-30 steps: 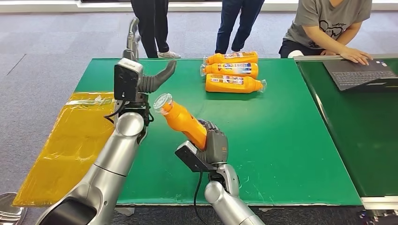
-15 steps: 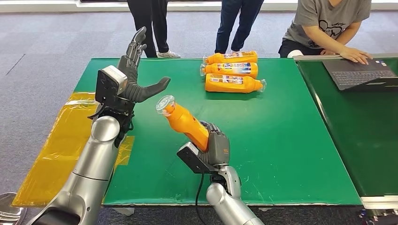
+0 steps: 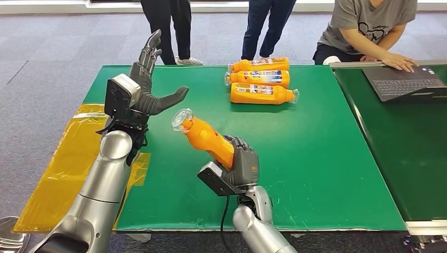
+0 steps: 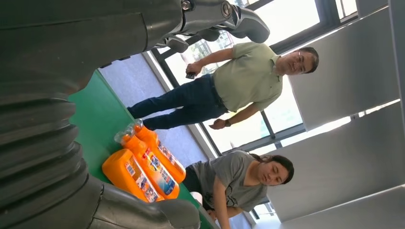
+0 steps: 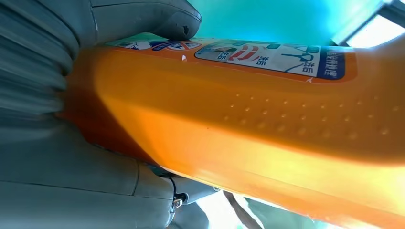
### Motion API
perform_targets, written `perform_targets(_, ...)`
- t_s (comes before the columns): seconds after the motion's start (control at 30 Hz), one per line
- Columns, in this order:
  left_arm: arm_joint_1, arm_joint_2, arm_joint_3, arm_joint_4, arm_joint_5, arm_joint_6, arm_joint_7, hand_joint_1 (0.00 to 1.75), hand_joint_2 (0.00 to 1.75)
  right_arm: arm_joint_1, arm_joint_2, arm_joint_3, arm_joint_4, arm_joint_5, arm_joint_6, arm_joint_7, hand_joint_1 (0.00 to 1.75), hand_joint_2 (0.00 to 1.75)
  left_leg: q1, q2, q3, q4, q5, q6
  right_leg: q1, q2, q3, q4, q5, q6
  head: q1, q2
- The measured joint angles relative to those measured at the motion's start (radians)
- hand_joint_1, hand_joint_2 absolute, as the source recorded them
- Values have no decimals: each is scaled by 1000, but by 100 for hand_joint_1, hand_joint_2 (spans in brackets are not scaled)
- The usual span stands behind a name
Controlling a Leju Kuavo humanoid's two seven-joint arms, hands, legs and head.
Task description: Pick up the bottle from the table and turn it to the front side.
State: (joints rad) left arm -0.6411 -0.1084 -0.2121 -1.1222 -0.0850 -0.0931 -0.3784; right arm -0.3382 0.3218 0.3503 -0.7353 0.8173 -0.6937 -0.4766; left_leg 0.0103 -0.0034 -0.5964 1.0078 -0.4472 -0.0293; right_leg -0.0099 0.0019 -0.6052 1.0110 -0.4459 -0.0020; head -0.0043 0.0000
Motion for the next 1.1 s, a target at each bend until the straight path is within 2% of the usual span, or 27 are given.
perform_targets(0.13, 3, -2, 7, -1, -12, 0, 4, 0, 175, 51, -9, -98, -191, -34, -7, -111, 175, 175, 0, -1, 0, 0, 0, 0, -1, -1, 0, 0, 0, 0, 0, 0)
perform_targets(0.33, 9, -8, 7, -1, -14, 0, 2, 0, 175, 95, -21, -169, -340, -46, -7, -131, 175, 175, -1, 0, 0, 0, 0, 0, -1, 0, 0, 0, 0, 0, 0, 0)
perform_targets(0.67, 21, -12, 7, -3, -16, 0, -3, 0, 175, 125, -26, -212, -437, -54, -6, -173, 175, 175, 0, 1, 0, 0, 0, 0, 0, 1, 0, 0, 0, 0, 0, 0)
perform_targets(1.1, 30, -15, 7, -8, -17, -1, -6, 0, 175, 134, -29, -225, -455, -51, -6, -175, 175, 175, -1, 1, 0, 0, 0, 0, 0, 1, 0, 0, 0, 0, 0, 0)
